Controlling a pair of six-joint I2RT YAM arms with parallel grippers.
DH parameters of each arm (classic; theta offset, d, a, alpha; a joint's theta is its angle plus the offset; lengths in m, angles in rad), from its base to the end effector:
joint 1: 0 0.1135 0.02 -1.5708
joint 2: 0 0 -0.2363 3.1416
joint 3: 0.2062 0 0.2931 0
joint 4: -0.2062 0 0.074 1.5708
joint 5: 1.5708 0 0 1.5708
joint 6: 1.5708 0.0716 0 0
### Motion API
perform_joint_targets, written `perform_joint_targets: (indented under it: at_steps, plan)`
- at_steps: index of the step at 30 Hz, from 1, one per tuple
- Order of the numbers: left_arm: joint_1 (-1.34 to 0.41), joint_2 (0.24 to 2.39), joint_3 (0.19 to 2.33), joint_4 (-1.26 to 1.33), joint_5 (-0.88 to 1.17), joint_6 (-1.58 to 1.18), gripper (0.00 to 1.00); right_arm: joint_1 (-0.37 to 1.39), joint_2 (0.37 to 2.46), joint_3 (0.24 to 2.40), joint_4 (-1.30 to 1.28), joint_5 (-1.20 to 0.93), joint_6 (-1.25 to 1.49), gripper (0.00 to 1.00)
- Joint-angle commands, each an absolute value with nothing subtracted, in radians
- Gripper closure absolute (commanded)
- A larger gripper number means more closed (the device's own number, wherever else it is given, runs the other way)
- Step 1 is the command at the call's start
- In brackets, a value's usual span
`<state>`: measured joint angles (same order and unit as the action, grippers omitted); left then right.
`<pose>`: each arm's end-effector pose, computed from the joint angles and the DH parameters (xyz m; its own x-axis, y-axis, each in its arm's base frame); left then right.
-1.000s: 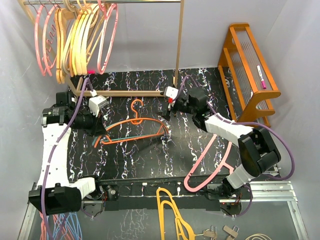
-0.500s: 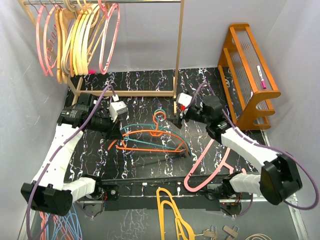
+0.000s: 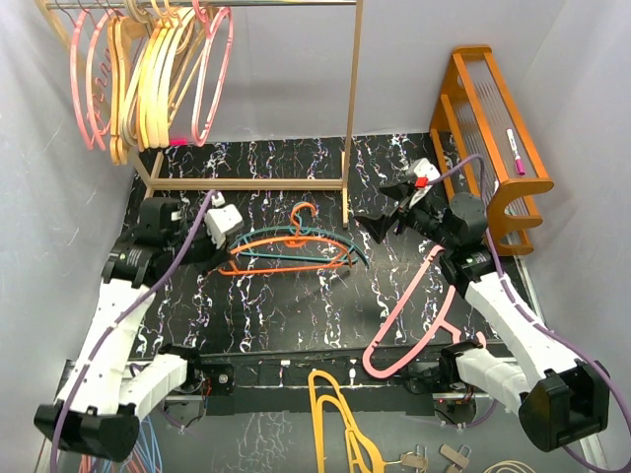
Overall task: Organize the hangers
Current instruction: Pick up the hanger at the center of the board, then place the hanger at the clothesline.
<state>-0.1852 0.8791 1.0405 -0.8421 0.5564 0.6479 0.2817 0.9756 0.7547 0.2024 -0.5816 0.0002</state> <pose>0.2364 -0.0828 0.3160 -0.1554 0.5505 -0.8202 0.8197 0.5353 0.2040 0.2911 0.1252 0.3024 -0.0179 -0.0050 -0.9998 -0.7599 0.6500 0.0104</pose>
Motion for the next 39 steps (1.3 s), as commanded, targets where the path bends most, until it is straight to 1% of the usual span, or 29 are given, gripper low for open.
perform_joint_targets:
  at_steps: [1, 3, 5, 10, 14, 16, 18, 22, 27, 32, 39]
  plan:
    - [-0.179, 0.93, 1.157, -0.836, 0.53, 0.543, 1.0, 0.285, 0.932, 0.698, 0.3, -0.573, 0.07, 0.02]
    - [-0.179, 0.96, 1.266, -0.863, 0.487, 0.44, 1.0, 0.285, 0.891, 0.675, 0.341, -0.505, 0.081, 0.02]
    - [-0.18, 1.008, 1.427, -0.924, 0.442, 0.369, 1.0, 0.284, 0.872, 0.667, 0.369, -0.482, 0.092, 0.02]
    - [-0.179, 1.129, 1.772, -1.073, 0.394, 0.295, 1.0, 0.284, 0.912, 0.693, 0.385, -0.57, 0.14, 0.02]
    - [-0.179, 1.278, 2.08, -1.181, 0.367, 0.272, 1.0, 0.283, 0.942, 0.651, 0.502, -0.59, 0.185, 0.01]
    - [-0.179, 1.35, 2.208, -1.184, 0.315, 0.256, 1.0, 0.284, 0.957, 0.63, 0.564, -0.605, 0.206, 0.01]
    - [-0.179, 1.404, 2.286, -1.157, 0.242, 0.239, 1.0, 0.284, 0.975, 0.617, 0.613, -0.622, 0.232, 0.02]
    - [-0.179, 1.496, 2.399, -1.106, 0.127, 0.204, 1.0, 0.284, 1.001, 0.607, 0.674, -0.639, 0.273, 0.03]
    - [-0.182, 1.546, 2.44, -1.039, 0.033, 0.194, 1.0, 0.284, 0.999, 0.602, 0.697, -0.649, 0.284, 0.03]
    - [-0.187, 1.522, 2.392, -0.939, 0.031, 0.203, 1.0, 0.284, 0.997, 0.588, 0.7, -0.668, 0.27, 0.03]
    - [-0.193, 1.503, 2.383, -0.891, 0.056, 0.205, 1.0, 0.283, 1.022, 0.561, 0.721, -0.701, 0.274, 0.04]
